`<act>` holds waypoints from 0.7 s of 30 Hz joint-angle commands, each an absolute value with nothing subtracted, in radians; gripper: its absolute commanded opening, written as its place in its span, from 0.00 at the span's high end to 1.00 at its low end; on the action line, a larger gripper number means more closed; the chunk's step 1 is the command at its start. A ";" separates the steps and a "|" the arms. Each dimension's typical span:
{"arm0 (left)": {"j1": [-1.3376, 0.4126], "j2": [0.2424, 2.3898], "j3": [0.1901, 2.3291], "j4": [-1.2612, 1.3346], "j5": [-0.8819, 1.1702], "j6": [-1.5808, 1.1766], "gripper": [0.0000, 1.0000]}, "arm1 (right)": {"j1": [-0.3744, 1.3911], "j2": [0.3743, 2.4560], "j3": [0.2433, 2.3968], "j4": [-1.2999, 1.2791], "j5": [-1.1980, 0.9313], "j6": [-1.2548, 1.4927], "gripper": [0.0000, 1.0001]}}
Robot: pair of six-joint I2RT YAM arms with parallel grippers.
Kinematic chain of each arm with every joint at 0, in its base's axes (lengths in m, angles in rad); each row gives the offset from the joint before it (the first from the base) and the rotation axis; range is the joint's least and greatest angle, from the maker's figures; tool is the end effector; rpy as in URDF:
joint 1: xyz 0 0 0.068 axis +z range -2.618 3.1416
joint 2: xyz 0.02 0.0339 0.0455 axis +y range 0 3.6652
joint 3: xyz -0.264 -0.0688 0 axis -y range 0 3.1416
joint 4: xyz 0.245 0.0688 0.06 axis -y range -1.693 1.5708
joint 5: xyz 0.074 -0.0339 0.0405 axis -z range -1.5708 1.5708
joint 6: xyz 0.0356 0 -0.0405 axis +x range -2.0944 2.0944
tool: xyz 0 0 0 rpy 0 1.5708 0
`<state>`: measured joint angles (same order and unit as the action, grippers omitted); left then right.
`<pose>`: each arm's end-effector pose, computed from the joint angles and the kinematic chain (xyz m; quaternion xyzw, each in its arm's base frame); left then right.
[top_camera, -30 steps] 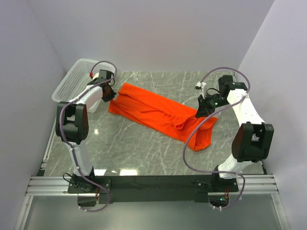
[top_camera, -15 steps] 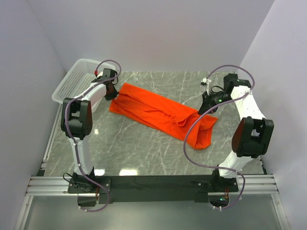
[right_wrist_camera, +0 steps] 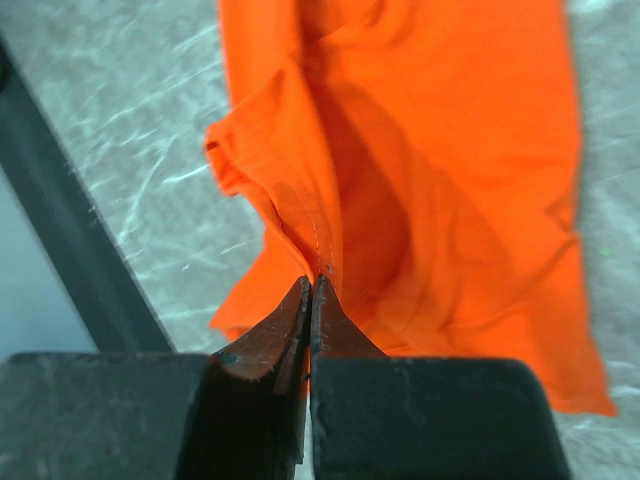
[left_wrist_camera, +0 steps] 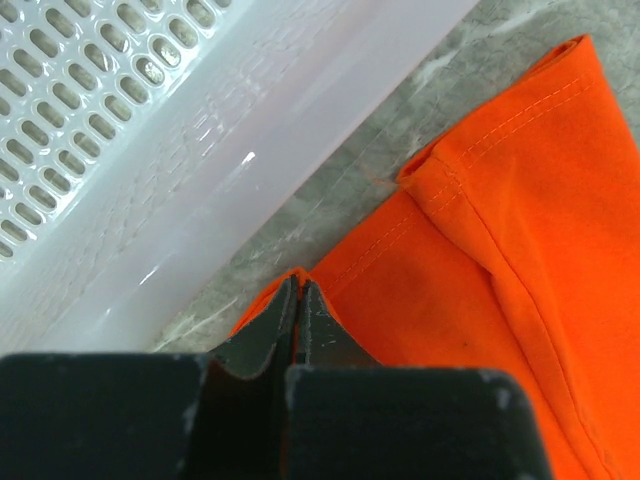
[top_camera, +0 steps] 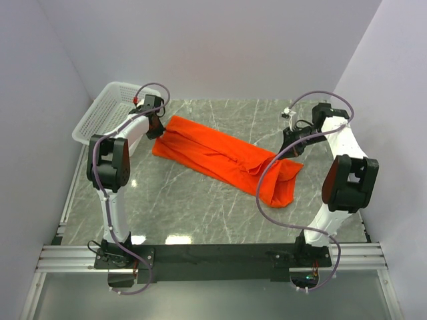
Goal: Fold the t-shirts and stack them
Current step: Fold the tshirt
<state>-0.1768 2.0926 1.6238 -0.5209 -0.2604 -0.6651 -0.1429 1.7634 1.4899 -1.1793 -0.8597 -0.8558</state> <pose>0.4513 -0.0713 0.1946 -0.2657 0.9128 -0.0025 0.3101 0.3345 -0.0209 0.2677 -0.3397 0.8418 0.3395 0.2463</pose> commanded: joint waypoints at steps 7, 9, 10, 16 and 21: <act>-0.181 1.913 1.480 -0.377 -0.187 -0.603 0.99 | 0.092 1.494 1.323 -1.443 -0.849 -1.247 1.00; -0.181 1.890 1.434 -0.361 -0.176 -0.594 0.99 | 0.193 1.406 1.231 -1.434 -0.803 -1.249 1.00; -0.181 1.878 1.422 -0.357 -0.173 -0.592 0.99 | 0.234 1.379 1.209 -1.424 -0.793 -1.227 1.00; -0.181 1.807 1.309 -0.289 -0.149 -0.574 0.99 | 0.558 1.186 1.092 -1.267 -0.715 -1.051 1.00; -0.176 1.775 1.270 -0.282 -0.156 -0.551 0.99 | 0.653 1.144 1.019 -1.264 -0.701 -1.031 1.00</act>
<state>-0.1768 1.8301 1.2823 -0.3309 -0.1684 -0.5827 0.6300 1.1664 1.0615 -1.2922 -0.7418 -1.0714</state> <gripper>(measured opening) 0.016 0.010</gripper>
